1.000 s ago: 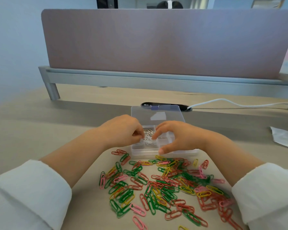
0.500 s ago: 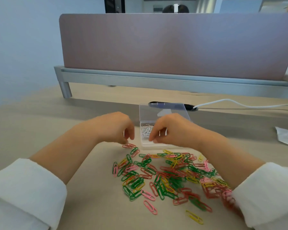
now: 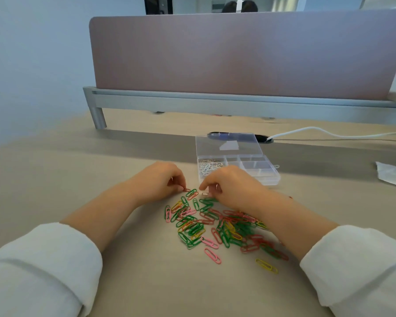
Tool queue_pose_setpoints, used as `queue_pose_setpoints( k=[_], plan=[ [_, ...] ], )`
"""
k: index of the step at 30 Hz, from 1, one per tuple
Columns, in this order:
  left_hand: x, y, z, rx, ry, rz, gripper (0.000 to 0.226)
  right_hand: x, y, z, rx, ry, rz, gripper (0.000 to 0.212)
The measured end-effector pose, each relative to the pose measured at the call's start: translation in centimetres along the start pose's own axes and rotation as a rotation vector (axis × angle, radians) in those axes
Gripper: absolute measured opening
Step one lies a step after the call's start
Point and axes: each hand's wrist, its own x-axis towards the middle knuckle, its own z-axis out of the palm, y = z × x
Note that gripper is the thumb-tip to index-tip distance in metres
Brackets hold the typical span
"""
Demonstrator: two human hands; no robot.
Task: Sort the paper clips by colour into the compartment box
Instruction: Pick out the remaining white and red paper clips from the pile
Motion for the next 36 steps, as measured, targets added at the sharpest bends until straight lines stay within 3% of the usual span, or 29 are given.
queue_pose_setpoints(
  k=[5, 10, 15, 19, 26, 32, 36],
  plan=[
    [-0.4, 0.4, 0.4, 0.029, 0.019, -0.016, 0.011, 0.2, -0.1, 0.9, 0.053, 0.072, -0.096, 0.025],
    [-1.8, -0.1, 0.9, -0.037, 0.142, -0.002, 0.006, 0.1, -0.3, 1.4, 0.107, 0.139, -0.103, 0.02],
    [-2.4, -0.2, 1.1, -0.132, 0.187, 0.015, 0.033, 0.1, -0.6, 1.3, 0.052, 0.03, -0.105, 0.037],
    [-2.7, 0.0, 1.2, -0.098, 0.184, 0.034, 0.017, 0.3, -0.8, 1.4, 0.042, -0.014, -0.069, 0.029],
    [-3.7, 0.1, 0.6, -0.126, 0.262, 0.022, 0.014, 0.3, -0.1, 1.2, -0.052, -0.026, -0.135, 0.012],
    [-4.5, 0.4, 0.5, -0.135, 0.195, 0.092, 0.037, 0.4, -0.1, 1.1, -0.06, -0.052, -0.06, 0.01],
    [-4.6, 1.5, 0.1, -0.113, 0.047, -0.048, 0.026, 0.2, -0.1, 0.7, -0.026, -0.132, -0.011, 0.013]
  ],
)
